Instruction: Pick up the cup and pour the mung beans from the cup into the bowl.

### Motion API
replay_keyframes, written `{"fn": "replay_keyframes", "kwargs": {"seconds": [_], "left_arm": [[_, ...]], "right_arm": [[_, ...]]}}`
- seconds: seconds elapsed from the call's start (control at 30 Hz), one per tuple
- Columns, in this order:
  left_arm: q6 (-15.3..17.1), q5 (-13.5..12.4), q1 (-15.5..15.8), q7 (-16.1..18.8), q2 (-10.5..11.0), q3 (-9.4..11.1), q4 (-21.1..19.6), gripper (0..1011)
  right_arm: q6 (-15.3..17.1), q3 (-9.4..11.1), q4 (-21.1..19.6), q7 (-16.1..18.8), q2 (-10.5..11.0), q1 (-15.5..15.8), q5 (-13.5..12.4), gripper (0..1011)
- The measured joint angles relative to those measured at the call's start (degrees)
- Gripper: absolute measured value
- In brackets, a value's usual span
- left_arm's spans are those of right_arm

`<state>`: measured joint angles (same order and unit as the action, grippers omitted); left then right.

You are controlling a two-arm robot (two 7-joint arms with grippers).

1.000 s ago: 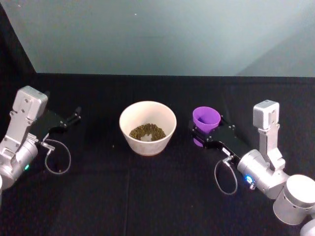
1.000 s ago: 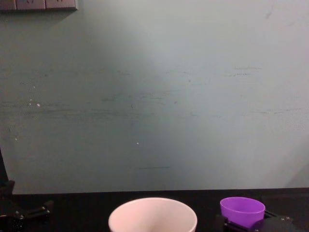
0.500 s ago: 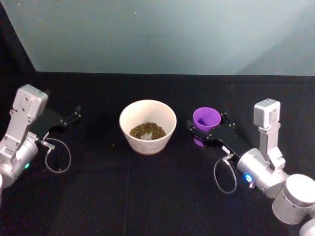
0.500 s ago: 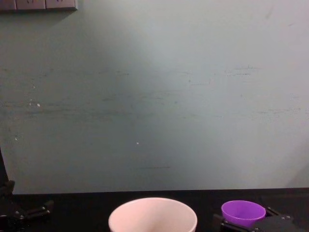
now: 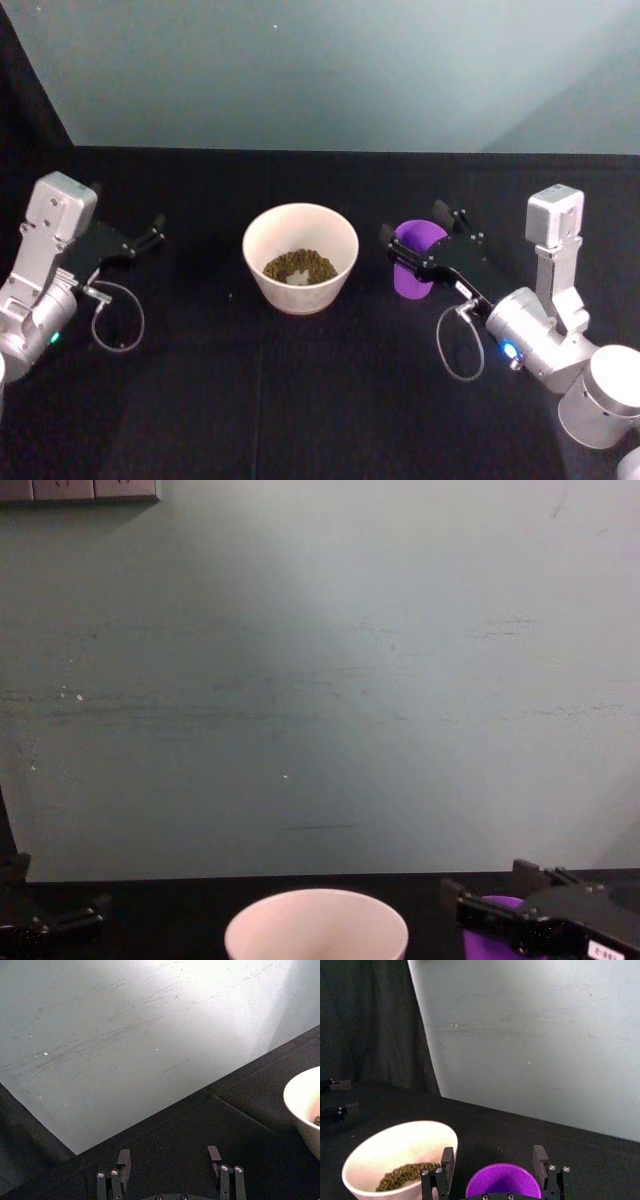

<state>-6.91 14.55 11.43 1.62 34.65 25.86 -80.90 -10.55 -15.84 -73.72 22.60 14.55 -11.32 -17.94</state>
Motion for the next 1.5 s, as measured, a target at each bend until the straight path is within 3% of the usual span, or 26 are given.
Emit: {"fn": "replay_keyframes", "kwargs": {"seconds": [0.33, 0.63, 1.03, 1.27, 1.5], "left_arm": [[0.0, 0.0, 0.0, 0.0, 0.0, 0.0, 0.0, 1000], [0.0, 0.0, 0.0, 0.0, 0.0, 0.0, 0.0, 1000], [0.0, 0.0, 0.0, 0.0, 0.0, 0.0, 0.0, 1000], [0.0, 0.0, 0.0, 0.0, 0.0, 0.0, 0.0, 1000], [0.0, 0.0, 0.0, 0.0, 0.0, 0.0, 0.0, 1000]], "right_arm": [[2.5, 0.5, -3.8, -1.5, 0.6, 0.5, 0.4, 1003], [5.1, 2.1, -6.8, -3.6, 2.0, 0.5, 1.2, 1003], [5.4, 6.2, -6.2, -5.5, 4.3, 0.0, 2.0, 1003], [4.5, 6.9, -4.0, -10.1, 4.0, 0.0, 7.1, 1003], [3.2, 6.0, 1.1, -13.9, 2.3, -1.1, 12.5, 1003]]}}
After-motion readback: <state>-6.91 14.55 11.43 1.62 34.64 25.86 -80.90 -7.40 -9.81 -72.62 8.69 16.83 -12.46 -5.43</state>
